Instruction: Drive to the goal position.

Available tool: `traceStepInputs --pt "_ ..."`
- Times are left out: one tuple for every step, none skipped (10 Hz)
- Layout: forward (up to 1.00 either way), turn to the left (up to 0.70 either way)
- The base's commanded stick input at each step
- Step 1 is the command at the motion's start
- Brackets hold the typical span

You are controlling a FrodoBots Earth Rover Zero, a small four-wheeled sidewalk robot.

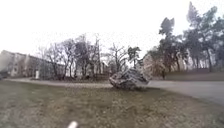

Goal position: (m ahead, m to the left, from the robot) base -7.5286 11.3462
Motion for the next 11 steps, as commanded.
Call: traceStepInputs --pt "0.66 0.44" --pt "0.59 0.57" --pt "0.38 0.44" --pt "0.21 0.62" --pt "0.0 0.7" --pt "0.0 0.7" --pt "0.0 0.7" --pt "0.0 0.7" --pt "0.0 0.7" --pt "0.0 0.7" --pt "0.0 0.7"
